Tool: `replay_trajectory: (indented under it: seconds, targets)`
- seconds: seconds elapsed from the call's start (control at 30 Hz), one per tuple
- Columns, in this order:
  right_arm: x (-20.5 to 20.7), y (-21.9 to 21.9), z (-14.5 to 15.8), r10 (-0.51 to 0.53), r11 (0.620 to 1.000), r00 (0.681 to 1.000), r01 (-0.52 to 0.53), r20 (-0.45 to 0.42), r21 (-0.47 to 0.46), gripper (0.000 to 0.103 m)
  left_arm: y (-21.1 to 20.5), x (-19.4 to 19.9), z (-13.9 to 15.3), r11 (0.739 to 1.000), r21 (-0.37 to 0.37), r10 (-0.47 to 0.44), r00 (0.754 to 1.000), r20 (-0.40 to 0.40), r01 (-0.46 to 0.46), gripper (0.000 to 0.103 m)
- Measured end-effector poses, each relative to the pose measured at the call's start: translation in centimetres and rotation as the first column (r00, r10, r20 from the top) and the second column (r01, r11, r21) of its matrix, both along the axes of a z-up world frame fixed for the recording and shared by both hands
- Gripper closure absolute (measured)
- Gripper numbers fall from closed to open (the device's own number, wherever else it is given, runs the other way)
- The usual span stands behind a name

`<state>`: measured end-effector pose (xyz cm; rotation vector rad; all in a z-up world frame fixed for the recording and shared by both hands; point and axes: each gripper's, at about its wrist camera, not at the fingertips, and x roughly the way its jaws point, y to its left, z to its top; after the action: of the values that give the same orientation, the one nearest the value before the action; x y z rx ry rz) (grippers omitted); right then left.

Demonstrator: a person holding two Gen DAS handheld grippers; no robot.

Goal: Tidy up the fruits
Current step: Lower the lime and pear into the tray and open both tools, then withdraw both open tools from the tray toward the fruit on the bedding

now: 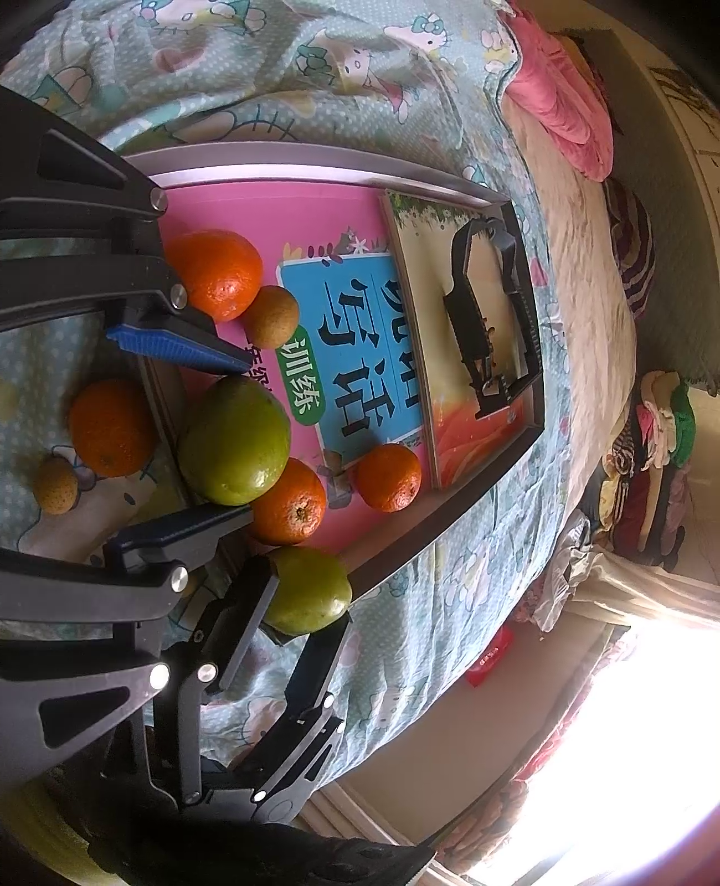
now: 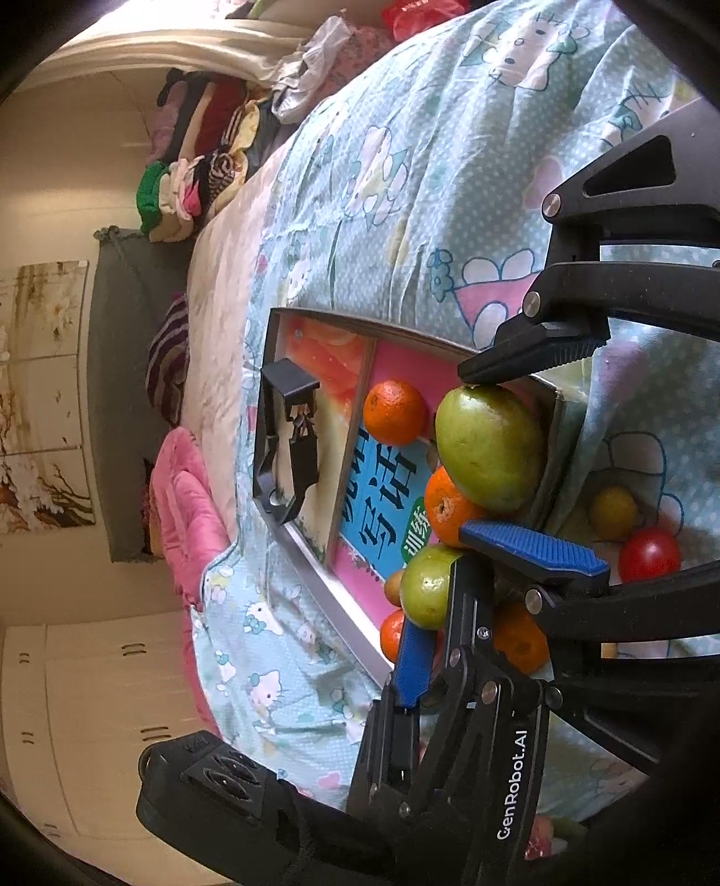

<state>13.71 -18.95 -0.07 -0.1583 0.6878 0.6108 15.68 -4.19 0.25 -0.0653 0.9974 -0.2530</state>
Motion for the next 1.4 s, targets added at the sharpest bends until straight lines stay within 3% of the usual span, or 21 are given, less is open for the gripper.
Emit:
replay_trajectory:
  seconds: [0.3, 0.5, 0.77, 0.9, 1.17, 1.4]
  targets:
    - [-0.3, 0.1, 0.0, -0.002, 1.000, 1.000, 0.002, 0.011, -0.003, 0.047, 0.3, -0.3, 0.0, 0.999, -0.027, 0.026, 1.000, -0.008, -0.026, 0.055]
    - [-0.6, 0.2, 0.1, -0.015, 0.999, 0.999, 0.016, 0.030, -0.031, 0.037, 0.3, -0.5, 0.1, 0.998, -0.045, 0.046, 0.999, -0.007, -0.047, 0.052]
    - [-0.4, -1.3, 0.6, -0.058, 0.998, 0.998, 0.058, 0.031, 0.008, 0.037, 0.4, -1.2, 1.4, 0.996, -0.067, 0.067, 0.997, 0.029, -0.065, 0.045]
    - [-0.7, -2.0, 1.3, -0.080, 0.996, 0.996, 0.078, 0.049, 0.040, 0.036, 1.0, -1.7, 2.2, 0.992, -0.089, 0.090, 0.995, 0.047, -0.085, 0.036]
    - [-2.3, -3.1, 2.8, -0.098, 0.989, 0.992, 0.088, 0.079, 0.119, 0.034, 3.4, -3.1, 3.7, 0.984, -0.115, 0.147, 0.986, 0.077, -0.138, 0.032]
    - [-4.0, -2.4, 2.3, -0.101, 0.991, 0.993, 0.095, 0.057, 0.098, 0.034, 4.4, -4.6, 3.9, 0.981, -0.111, 0.171, 0.982, 0.083, -0.161, 0.029]
